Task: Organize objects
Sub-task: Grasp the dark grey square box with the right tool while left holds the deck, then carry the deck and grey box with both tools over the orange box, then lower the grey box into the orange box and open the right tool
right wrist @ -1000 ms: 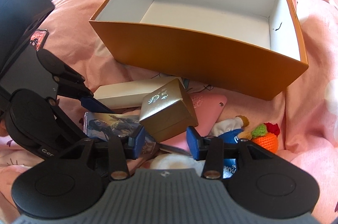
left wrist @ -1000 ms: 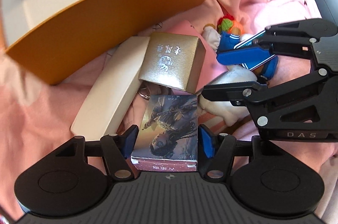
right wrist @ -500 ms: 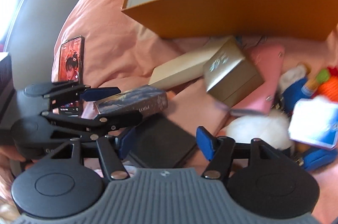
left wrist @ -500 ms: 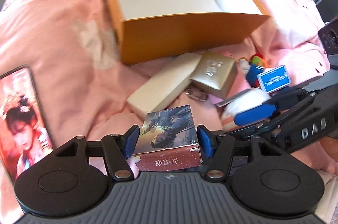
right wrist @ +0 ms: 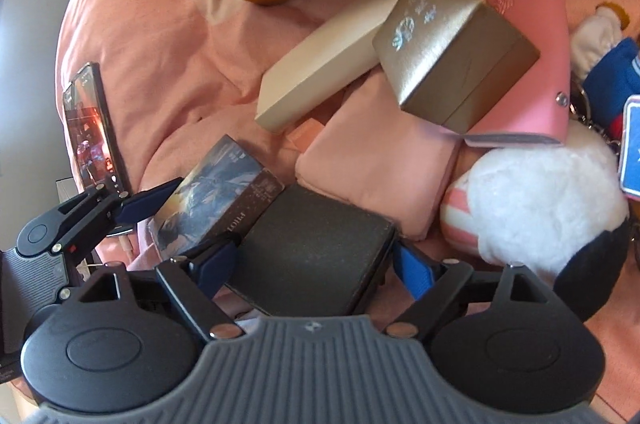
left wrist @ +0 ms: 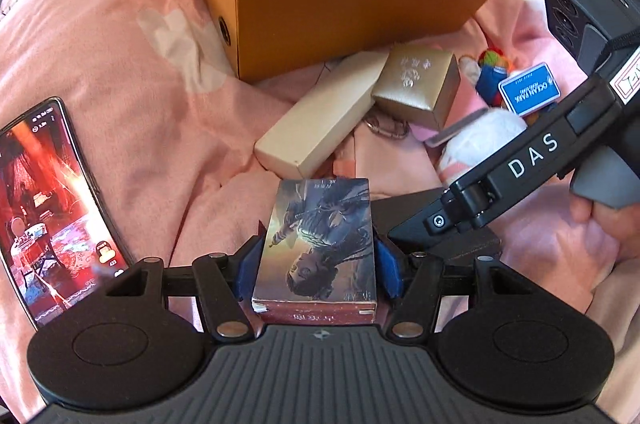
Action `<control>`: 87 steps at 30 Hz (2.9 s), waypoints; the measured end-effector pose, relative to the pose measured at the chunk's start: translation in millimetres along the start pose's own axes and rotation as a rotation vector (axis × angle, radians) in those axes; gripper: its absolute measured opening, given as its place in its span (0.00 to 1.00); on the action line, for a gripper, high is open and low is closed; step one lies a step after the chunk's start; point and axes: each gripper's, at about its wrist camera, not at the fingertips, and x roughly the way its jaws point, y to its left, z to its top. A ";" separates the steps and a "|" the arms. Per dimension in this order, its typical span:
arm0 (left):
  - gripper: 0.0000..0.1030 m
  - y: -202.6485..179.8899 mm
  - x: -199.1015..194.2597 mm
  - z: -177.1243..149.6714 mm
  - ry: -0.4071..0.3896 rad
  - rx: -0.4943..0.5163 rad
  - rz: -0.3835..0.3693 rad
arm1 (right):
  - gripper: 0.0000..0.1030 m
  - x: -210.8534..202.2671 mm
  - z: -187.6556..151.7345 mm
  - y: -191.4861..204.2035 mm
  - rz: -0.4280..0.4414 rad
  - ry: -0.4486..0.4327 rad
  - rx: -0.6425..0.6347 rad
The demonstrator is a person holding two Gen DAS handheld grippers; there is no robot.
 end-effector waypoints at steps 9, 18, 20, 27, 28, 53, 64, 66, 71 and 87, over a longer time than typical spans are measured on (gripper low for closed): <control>0.65 0.0 4.1 -0.6 0.025 0.005 0.001 | 0.51 -11.7 -1.8 -10.5 -0.009 -0.041 -0.011; 0.64 -10.6 5.1 -3.8 0.016 0.048 0.055 | 0.63 -2.6 -4.7 -32.1 0.082 -0.017 0.090; 0.64 -12.3 5.7 -4.7 0.012 0.051 0.064 | 0.69 2.4 -6.1 -34.0 0.098 -0.011 0.108; 0.64 -17.3 4.9 -11.5 -0.022 0.039 0.091 | 0.68 12.2 -5.9 -42.3 0.156 -0.007 0.167; 0.64 -18.1 4.4 -12.5 -0.032 0.036 0.099 | 0.62 7.3 -6.1 -41.0 0.147 -0.025 0.161; 0.64 -44.3 -70.6 63.6 -0.581 -0.091 0.075 | 0.37 -185.6 -13.2 10.7 0.027 -0.662 -0.239; 0.64 -24.2 -34.3 123.6 -0.630 -0.224 0.136 | 0.37 -200.5 65.0 0.6 -0.014 -0.769 -0.220; 0.64 -19.9 -24.1 126.5 -0.610 -0.230 0.146 | 0.37 -187.9 84.5 -6.0 -0.023 -0.721 -0.200; 0.64 -12.6 -3.9 129.2 -0.566 -0.240 0.197 | 0.37 -148.2 126.0 -21.7 -0.036 -0.593 -0.150; 0.63 7.2 3.8 134.9 -0.553 -0.237 0.216 | 0.38 -50.7 195.4 -28.1 0.129 -0.258 -0.083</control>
